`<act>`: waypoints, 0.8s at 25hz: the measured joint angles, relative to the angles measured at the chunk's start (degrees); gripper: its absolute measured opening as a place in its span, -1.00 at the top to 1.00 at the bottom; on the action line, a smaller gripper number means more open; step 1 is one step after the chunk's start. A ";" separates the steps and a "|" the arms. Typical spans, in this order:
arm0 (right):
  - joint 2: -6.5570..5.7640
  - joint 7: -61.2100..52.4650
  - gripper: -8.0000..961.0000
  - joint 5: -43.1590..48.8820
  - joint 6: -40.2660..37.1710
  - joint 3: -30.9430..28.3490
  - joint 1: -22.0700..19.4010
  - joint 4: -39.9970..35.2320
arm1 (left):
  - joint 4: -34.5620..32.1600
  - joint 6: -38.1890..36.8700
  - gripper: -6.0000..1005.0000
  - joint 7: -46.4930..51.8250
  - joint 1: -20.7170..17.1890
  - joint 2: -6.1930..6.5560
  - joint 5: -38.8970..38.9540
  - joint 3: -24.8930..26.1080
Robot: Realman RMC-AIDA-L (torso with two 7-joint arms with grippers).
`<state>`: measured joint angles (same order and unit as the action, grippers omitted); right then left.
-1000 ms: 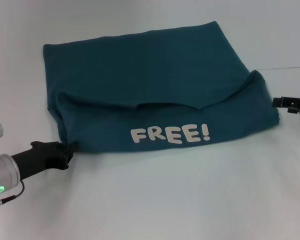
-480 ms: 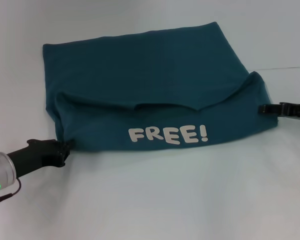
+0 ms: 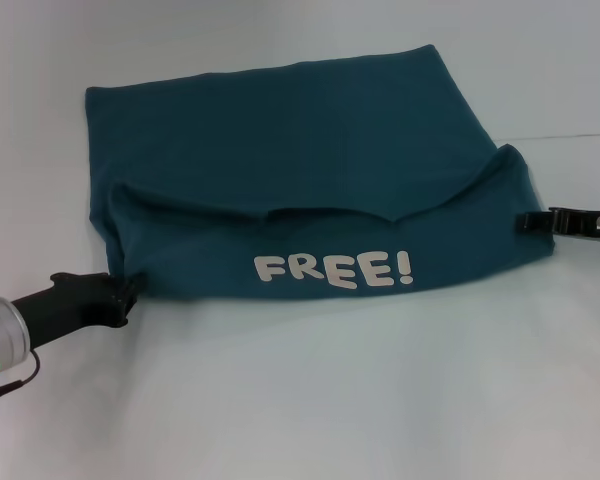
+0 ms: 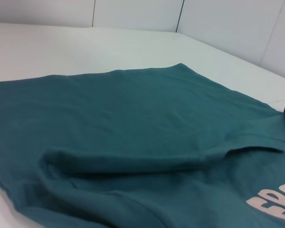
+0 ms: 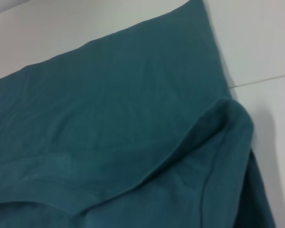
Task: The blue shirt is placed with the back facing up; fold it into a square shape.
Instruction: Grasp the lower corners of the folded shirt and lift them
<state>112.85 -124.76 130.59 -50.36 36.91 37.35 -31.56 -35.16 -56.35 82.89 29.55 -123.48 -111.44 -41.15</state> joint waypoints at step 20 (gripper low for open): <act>-0.06 7.64 0.92 -8.11 -6.99 -1.31 -4.69 -0.40 | -3.44 -3.21 0.93 6.18 -3.48 0.17 0.02 0.39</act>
<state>112.79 -117.11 122.48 -57.35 35.59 32.66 -31.97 -38.60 -59.56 89.07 26.07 -123.32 -111.42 -40.76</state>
